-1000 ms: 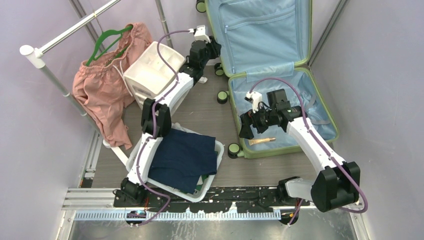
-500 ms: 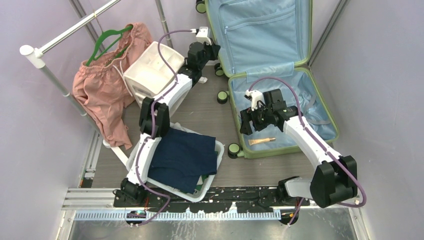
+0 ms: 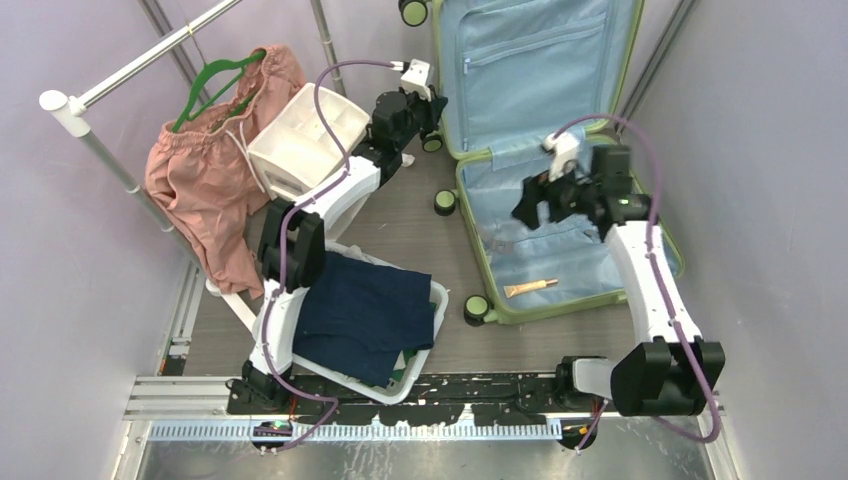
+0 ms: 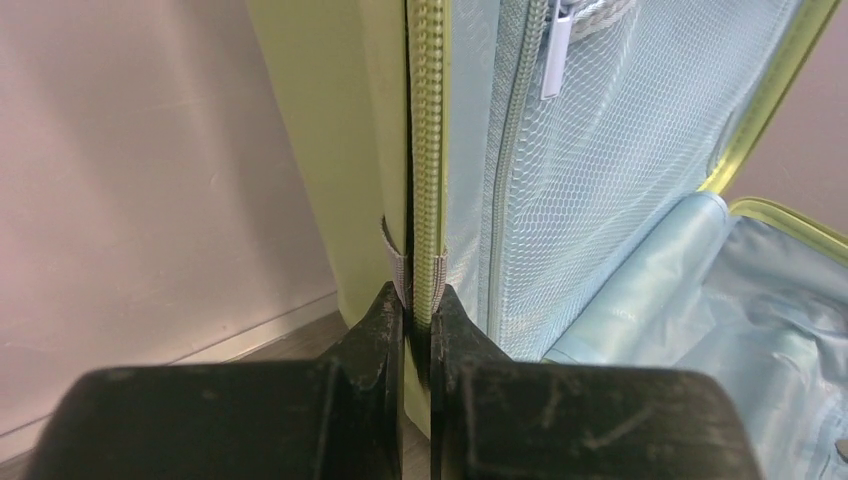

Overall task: Open, take out, and arrange the luggage
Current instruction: Adjust the luggage at the center of the board.

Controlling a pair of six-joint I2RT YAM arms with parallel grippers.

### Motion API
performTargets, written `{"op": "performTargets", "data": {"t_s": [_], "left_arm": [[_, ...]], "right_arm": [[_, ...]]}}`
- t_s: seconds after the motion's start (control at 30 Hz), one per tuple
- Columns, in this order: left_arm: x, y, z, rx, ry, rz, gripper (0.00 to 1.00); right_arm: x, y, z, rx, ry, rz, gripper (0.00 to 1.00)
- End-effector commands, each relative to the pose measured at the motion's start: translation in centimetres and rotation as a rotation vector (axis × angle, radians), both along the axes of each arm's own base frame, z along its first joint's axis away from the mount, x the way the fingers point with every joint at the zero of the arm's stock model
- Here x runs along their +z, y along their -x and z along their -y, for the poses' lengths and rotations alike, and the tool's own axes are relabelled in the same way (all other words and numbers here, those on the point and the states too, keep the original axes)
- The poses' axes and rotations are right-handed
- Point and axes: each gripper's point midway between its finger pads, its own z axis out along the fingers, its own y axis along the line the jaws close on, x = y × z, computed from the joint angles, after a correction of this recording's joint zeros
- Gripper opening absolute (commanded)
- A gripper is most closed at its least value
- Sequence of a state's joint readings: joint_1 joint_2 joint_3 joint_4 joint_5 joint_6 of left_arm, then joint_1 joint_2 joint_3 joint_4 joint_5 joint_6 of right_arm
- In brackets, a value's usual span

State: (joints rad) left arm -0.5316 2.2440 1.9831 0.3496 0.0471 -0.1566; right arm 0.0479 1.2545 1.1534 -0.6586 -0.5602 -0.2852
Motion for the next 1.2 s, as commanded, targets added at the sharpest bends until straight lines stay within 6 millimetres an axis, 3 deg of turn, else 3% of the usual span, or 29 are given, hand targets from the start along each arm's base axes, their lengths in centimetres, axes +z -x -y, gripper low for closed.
{"op": "performTargets", "data": {"t_s": [0.0,0.07,0.2,0.33,0.43,0.67,0.8,0.9,1.17], "left_arm": [[12.8,6.1,1.5,-0.160,0.111,0.289,0.00],[13.3,6.6,1.6,-0.174,0.129,0.291,0.00],[13.4,7.3,1.4,-0.188,0.143,0.290,0.00],[13.1,8.2,1.2,-0.204,0.123,0.305,0.00],[12.8,8.6,1.0,-0.209,0.104,0.315,0.00],[12.5,9.0,1.6,-0.247,0.112,0.305,0.00],[12.3,9.0,1.8,-0.259,0.112,0.298,0.00],[12.3,8.9,2.0,-0.266,0.112,0.293,0.00],[12.5,8.7,2.6,-0.279,0.108,0.287,0.00]], "right_arm": [[10.8,-4.6,6.1,-0.062,0.077,0.420,0.95],[13.2,-7.2,9.7,-0.170,0.062,0.464,1.00],[15.2,-12.7,15.7,-0.314,0.019,0.508,1.00],[17.6,-17.0,19.5,-0.393,-0.029,0.603,1.00],[18.4,-20.1,21.2,-0.418,-0.044,0.660,1.00],[21.0,-25.9,23.2,-0.452,-0.173,0.807,0.97],[21.3,-28.5,24.0,-0.443,-0.215,0.853,0.91],[20.8,-30.1,24.2,-0.425,-0.253,0.855,0.84],[20.9,-32.1,23.4,-0.357,-0.278,0.913,0.68]]}}
